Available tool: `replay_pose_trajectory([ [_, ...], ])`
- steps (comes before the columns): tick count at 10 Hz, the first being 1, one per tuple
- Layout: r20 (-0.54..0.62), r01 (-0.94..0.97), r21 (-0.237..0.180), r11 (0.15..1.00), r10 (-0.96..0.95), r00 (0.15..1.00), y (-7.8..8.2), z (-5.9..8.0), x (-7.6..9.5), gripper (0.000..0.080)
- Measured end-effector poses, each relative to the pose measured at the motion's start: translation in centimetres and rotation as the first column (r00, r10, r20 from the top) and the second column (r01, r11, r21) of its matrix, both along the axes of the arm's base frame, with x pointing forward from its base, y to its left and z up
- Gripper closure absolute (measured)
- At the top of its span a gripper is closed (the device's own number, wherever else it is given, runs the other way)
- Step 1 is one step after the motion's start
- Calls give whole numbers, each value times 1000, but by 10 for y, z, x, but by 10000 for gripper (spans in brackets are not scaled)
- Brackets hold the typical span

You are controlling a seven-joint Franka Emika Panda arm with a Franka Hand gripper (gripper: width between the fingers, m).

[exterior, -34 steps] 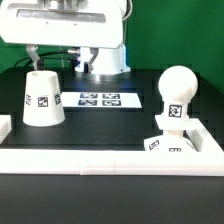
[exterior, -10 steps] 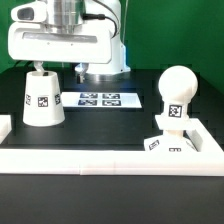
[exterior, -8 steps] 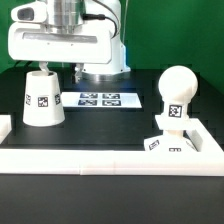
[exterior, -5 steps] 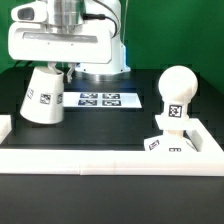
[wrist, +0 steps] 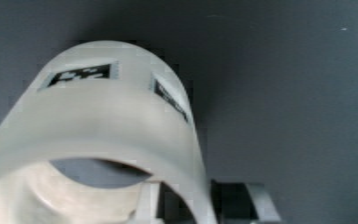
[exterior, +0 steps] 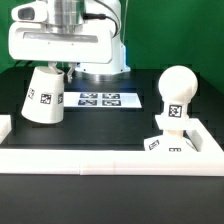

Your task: Assemble lamp

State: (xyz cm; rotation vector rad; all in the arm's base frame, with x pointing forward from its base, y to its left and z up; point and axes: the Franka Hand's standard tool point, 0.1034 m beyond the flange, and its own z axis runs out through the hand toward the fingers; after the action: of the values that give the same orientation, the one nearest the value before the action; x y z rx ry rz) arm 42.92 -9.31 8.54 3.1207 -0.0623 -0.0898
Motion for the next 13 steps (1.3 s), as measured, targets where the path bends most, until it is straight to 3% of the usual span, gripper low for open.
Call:
replay_pose_trajectory([
  [4,-6,53,51,997,-53,999,35,37,8,755],
  [8,-16,164,74,984,-163,986,77,81,38,755],
  [11,-26,270,61,961,-268,963,112,104,67,755],
  [13,-27,283,49,958,-282,959,128,104,79,755],
])
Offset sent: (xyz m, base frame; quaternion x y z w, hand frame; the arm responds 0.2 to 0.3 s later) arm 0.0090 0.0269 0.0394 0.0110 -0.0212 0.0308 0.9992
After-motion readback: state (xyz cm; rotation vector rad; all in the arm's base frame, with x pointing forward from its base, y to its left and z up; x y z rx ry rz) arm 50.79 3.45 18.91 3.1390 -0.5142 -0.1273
